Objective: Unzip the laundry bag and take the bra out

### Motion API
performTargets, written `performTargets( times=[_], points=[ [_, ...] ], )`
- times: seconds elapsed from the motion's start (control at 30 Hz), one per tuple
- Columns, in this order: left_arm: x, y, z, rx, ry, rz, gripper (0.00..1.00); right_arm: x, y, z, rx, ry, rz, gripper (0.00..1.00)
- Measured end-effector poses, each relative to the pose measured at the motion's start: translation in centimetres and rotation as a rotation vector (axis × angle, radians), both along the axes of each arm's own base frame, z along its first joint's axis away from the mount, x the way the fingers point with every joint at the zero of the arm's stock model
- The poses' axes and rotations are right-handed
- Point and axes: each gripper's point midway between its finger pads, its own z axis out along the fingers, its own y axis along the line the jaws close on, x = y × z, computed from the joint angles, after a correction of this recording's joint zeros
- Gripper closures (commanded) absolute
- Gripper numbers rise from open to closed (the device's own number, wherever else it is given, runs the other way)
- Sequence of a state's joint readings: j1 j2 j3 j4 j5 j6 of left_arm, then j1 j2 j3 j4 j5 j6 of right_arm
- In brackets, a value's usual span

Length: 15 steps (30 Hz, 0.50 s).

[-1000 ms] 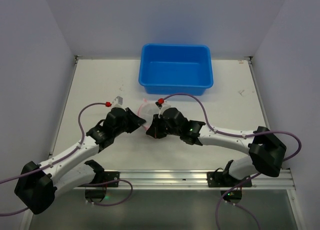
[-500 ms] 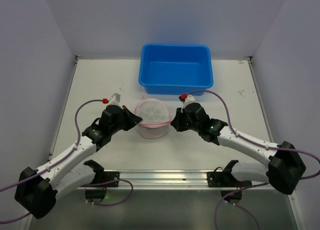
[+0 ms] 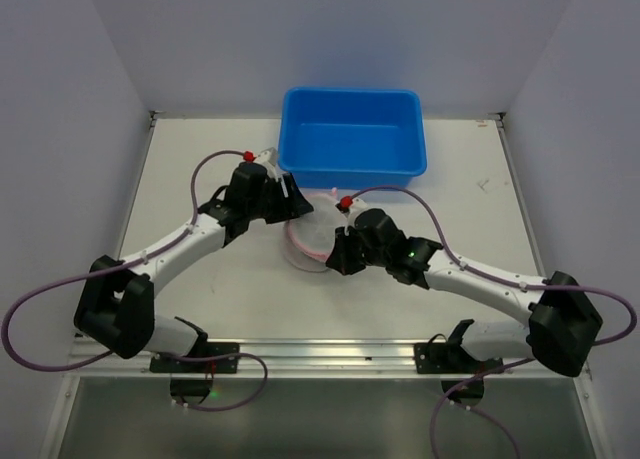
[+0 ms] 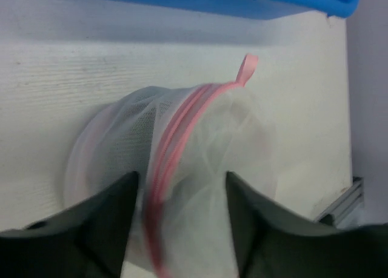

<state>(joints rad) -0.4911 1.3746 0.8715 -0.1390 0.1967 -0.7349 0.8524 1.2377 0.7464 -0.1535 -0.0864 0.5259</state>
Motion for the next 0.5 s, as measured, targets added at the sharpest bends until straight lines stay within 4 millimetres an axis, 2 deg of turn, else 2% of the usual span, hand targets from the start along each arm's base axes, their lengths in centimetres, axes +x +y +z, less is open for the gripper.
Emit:
performTargets(
  times=[0.1,0.2,0.3,0.4,0.5],
  points=[
    [1.4,-0.7,1.7,-0.017,-0.044,-0.010,0.00,-1.0,2.8,0.6,0.031,0.026,0.054,1.00],
    [1.5,-0.4,2.8,-0.031,-0.058,0.014,0.00,-1.0,5.1,1.4,0.069,0.037,0.078,1.00],
    [0.9,0.9,3.8,-0.026,-0.077,0.071,0.00,-0.3,6.2,1.9,0.101,0.043,0.059,1.00],
    [-0.9,3.3,4.3,-0.020,-0.096,0.156,0.00,0.2,6.9,2.3,0.132,0.049,0.038,1.00],
    [-2.9,5.6,3.9,-0.024,-0.099,0.237,0.00,0.3,7.7,2.6,0.152,0.052,0.031,1.00]
  ],
)
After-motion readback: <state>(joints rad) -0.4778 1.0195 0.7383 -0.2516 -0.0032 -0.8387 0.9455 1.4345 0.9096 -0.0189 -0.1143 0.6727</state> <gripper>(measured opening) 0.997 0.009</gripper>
